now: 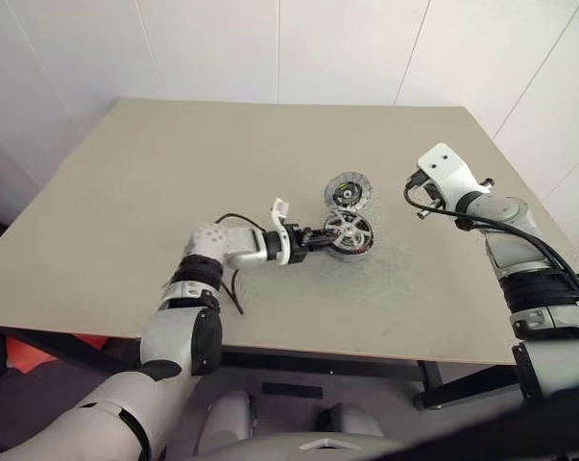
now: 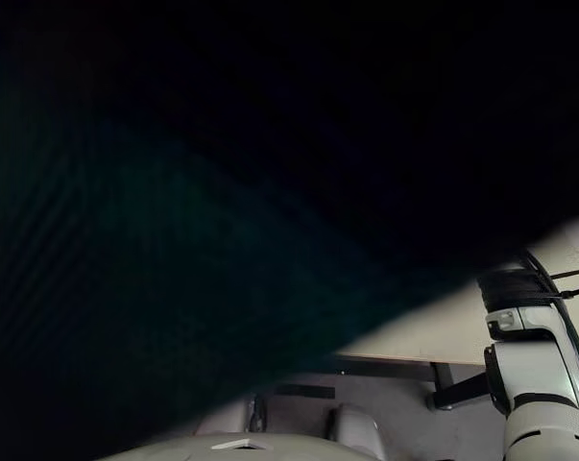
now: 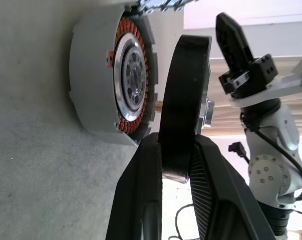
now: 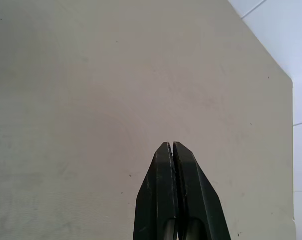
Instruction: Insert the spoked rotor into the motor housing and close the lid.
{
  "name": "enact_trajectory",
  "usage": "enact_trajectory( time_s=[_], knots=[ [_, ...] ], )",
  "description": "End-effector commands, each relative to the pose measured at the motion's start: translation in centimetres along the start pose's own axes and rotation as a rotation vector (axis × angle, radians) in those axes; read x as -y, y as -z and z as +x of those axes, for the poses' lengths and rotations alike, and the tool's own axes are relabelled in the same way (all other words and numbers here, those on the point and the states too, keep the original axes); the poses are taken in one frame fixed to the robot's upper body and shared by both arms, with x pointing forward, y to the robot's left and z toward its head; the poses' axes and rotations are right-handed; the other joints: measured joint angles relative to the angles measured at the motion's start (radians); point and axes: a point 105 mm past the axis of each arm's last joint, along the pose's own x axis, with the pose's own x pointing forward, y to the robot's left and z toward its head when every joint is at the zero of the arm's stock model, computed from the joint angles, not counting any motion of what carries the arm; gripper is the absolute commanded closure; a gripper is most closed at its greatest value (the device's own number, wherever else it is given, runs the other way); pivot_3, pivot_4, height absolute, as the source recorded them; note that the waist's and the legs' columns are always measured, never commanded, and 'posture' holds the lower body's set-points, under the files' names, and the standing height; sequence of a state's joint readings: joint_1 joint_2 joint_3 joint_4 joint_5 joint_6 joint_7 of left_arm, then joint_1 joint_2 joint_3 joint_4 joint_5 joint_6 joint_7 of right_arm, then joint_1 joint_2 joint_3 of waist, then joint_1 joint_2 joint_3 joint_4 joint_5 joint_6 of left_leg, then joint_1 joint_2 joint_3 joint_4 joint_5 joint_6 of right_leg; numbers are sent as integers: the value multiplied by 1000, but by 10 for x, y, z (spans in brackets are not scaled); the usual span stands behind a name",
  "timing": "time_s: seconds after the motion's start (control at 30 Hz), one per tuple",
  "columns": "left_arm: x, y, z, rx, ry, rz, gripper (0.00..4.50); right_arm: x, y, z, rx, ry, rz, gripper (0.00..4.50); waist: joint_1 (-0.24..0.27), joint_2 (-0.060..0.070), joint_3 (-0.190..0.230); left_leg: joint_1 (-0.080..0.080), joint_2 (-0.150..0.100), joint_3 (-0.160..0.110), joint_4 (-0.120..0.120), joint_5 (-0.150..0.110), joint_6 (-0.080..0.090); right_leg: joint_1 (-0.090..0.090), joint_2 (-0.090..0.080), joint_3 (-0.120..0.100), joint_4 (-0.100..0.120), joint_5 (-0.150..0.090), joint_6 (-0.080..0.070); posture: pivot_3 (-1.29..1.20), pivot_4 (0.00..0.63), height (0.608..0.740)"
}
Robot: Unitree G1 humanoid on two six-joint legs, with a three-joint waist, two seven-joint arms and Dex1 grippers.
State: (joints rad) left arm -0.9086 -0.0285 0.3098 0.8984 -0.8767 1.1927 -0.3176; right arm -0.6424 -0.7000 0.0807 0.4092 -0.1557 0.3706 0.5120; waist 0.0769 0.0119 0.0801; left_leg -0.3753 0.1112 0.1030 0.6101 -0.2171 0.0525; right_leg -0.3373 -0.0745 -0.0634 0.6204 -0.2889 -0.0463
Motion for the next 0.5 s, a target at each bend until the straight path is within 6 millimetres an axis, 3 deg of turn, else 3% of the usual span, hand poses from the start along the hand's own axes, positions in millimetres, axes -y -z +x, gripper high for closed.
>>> enact_trajectory(
  time_s=[0.03, 0.2, 0.5],
  knots=[
    [19, -14, 5, 41, 54, 46, 4087, 16, -8, -10, 31, 64, -13, 4500, 1, 0, 0, 0, 0, 0, 0, 0, 0, 0, 0, 0, 0, 0, 0, 0, 0, 740],
    [26, -21, 7, 68, 79, 54, 4087, 15, -5, -12, 21, 67, -11, 4500, 2, 0, 0, 0, 0, 0, 1, 0, 0, 0, -1, -1, 0, 0, 0, 0, 0, 740],
    [17, -20, 13, 70, 35, 65, 4087, 11, -7, -10, 25, 61, -11, 4500, 2, 0, 0, 0, 0, 0, 1, 0, 1, 0, -1, -1, 0, 0, 0, 0, 0, 740]
  ],
)
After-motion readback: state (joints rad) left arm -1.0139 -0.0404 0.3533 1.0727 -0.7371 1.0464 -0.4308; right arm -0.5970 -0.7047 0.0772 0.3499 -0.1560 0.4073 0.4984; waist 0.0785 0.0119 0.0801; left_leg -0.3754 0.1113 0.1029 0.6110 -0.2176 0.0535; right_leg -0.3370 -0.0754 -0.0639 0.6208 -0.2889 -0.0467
